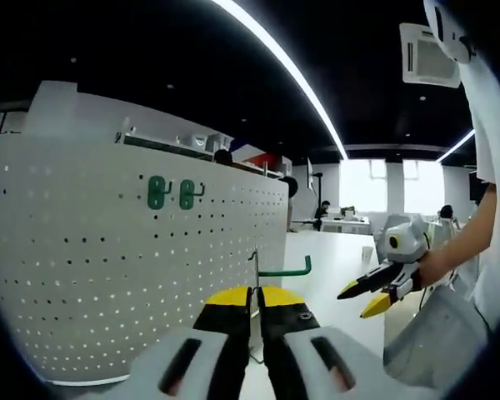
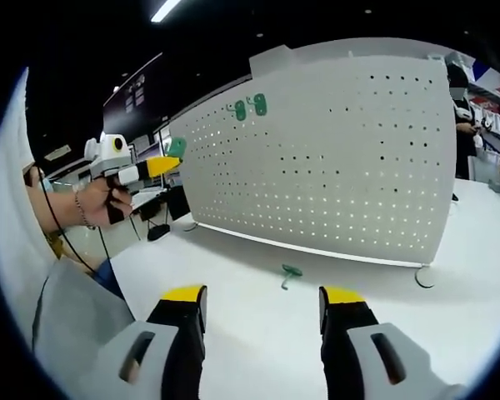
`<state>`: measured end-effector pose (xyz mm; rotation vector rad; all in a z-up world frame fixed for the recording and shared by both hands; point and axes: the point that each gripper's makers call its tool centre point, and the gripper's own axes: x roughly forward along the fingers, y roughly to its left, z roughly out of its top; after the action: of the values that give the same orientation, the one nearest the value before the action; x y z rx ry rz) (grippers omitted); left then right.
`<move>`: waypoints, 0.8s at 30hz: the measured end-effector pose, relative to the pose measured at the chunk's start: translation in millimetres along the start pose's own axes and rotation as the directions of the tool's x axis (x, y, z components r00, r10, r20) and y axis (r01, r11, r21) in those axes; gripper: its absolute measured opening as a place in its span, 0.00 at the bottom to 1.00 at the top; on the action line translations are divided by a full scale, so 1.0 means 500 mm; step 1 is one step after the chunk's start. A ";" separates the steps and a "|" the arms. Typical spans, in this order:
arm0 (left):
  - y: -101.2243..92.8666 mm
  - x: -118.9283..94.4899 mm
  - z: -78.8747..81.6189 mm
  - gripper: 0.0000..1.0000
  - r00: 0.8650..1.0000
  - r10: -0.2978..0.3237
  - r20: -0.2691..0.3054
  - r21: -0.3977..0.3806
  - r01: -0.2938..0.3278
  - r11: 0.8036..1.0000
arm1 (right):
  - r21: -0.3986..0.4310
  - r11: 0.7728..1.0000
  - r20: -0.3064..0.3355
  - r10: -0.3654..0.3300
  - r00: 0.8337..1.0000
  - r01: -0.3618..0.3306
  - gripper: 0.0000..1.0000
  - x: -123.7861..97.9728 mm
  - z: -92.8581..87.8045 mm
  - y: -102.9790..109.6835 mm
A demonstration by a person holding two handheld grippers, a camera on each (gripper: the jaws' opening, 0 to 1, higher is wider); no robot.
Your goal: Insert the hook assembly into the mounting plate slot until the hook locks in place.
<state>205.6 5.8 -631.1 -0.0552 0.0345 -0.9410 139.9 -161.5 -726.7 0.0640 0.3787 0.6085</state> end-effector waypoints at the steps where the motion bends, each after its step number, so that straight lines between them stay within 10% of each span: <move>1: -0.002 0.001 0.001 0.03 1.000 -0.001 0.002 0.000 0.001 1.000 | 0.005 1.000 0.017 0.005 1.000 -0.005 0.53 -0.001 0.007 0.001; 11: -0.007 0.008 -0.007 0.03 1.000 -0.009 -0.006 -0.005 0.009 1.000 | -0.005 0.994 0.312 0.105 0.944 -0.109 0.54 -0.031 0.130 0.048; 24: -0.008 0.009 -0.008 0.03 1.000 -0.001 0.001 -0.005 0.001 1.000 | -0.009 0.985 0.326 0.168 0.930 -0.175 0.48 -0.014 0.160 0.081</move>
<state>204.8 -0.5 -635.0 -0.0605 0.0359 -0.9419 141.6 -128.3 -643.0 0.2163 0.0570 0.7537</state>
